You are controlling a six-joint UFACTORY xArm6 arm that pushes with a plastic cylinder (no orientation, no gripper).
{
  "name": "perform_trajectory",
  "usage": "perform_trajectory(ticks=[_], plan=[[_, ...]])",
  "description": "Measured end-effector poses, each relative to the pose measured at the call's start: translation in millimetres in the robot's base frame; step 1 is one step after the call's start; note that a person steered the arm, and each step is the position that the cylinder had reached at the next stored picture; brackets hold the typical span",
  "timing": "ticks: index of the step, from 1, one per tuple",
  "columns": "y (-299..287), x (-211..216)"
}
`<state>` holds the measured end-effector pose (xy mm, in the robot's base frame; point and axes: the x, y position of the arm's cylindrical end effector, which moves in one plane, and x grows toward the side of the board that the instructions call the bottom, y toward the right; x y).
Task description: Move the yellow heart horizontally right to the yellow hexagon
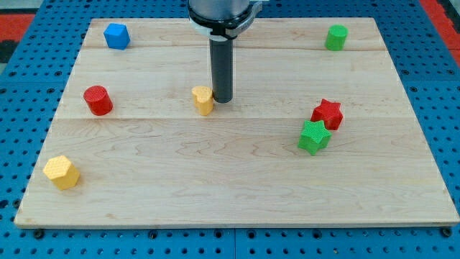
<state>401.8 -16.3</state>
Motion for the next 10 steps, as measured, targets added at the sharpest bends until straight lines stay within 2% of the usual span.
perform_trajectory(ticks=[2,3,4,5,6,7,8,9,10], plan=[[-24,-16],[-43,-9],[-53,8],[-38,55],[-43,2],[-83,-21],[-65,51],[-38,87],[-68,87]])
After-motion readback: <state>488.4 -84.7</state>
